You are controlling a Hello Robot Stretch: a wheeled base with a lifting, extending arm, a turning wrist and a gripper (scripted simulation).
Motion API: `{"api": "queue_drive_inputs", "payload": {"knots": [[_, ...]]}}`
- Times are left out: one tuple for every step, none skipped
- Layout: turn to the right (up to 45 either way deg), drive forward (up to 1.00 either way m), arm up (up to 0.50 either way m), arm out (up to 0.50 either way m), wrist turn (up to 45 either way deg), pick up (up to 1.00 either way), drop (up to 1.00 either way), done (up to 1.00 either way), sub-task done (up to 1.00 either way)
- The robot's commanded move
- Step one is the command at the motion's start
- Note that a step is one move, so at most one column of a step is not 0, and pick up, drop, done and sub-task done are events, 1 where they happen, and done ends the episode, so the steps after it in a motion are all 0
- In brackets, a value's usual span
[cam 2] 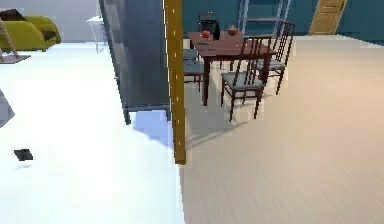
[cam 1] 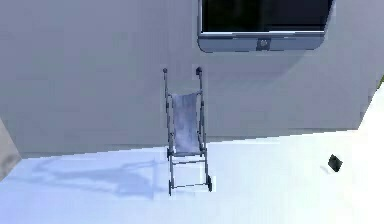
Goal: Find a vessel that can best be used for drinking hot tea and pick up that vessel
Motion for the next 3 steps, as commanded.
{"api": "queue_drive_inputs", "payload": {"knots": [[6.0,0.00,0.00,0.00,0.0,0.00,0.00,0.00,0.00],[0.0,0.20,0.00,0.00,0.0,0.00,0.00,0.00,0.00],[-45.0,0.00,0.00,0.00,0.0,0.00,0.00,0.00,0.00]]}}
